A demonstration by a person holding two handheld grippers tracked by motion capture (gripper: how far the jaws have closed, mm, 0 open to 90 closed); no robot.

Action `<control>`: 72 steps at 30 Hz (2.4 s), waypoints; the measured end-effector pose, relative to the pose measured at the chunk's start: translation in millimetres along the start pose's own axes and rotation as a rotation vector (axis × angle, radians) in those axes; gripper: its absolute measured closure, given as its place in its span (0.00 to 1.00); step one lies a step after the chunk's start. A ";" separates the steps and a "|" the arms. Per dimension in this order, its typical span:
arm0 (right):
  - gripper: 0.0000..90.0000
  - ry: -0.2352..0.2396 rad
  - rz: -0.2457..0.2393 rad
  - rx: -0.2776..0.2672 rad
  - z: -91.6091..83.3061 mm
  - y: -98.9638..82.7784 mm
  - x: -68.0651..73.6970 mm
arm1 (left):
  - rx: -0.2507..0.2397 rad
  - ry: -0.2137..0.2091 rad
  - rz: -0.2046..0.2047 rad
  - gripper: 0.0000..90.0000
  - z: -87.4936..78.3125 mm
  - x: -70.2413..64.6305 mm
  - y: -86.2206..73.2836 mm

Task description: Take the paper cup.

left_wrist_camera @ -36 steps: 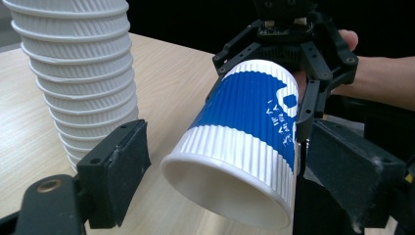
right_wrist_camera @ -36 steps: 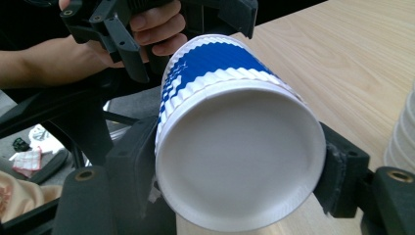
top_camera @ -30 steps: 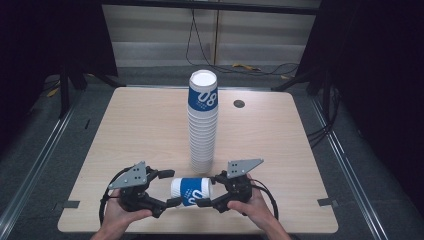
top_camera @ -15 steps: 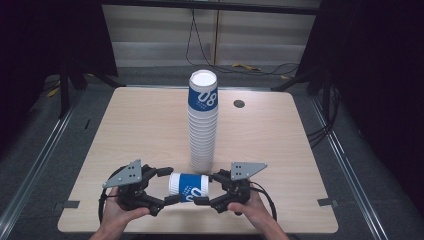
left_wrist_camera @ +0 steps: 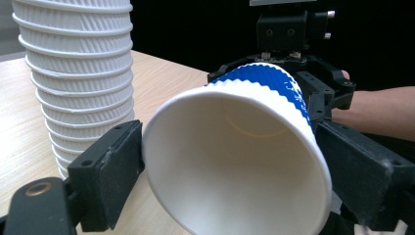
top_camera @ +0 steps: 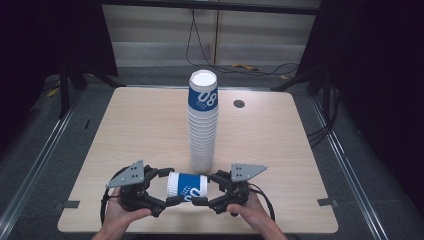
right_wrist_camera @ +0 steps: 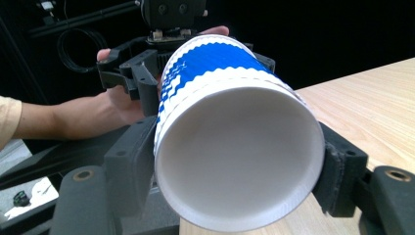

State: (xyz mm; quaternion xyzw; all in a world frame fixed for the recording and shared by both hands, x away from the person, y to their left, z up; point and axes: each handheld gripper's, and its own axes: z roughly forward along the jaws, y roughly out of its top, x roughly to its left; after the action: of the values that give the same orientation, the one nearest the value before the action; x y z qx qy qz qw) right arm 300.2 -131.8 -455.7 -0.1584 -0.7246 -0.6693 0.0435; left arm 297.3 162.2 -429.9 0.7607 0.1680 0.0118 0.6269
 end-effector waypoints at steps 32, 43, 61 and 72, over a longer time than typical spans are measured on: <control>0.31 0.031 0.026 0.015 2.9 -2.5 -0.4 | 0.049 -0.083 -0.011 0.15 7.1 4.6 -4.0; 0.24 0.011 0.073 0.053 5.5 -2.3 -3.3 | 0.064 -0.089 -0.027 0.20 4.5 5.5 -4.0; 0.16 -0.072 0.118 0.120 2.6 -1.4 -6.9 | 0.073 -0.031 -0.042 0.20 -8.8 14.6 -1.1; 0.16 -0.148 0.094 0.127 -5.9 1.1 -6.3 | 0.100 0.050 -0.063 0.20 -22.1 24.7 4.7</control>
State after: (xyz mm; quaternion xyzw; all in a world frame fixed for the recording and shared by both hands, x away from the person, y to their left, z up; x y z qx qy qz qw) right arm 305.6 -138.7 -455.8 -0.2379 -0.7587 -0.6057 0.0313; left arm 316.7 189.1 -425.5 0.7848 0.2077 0.0029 0.5839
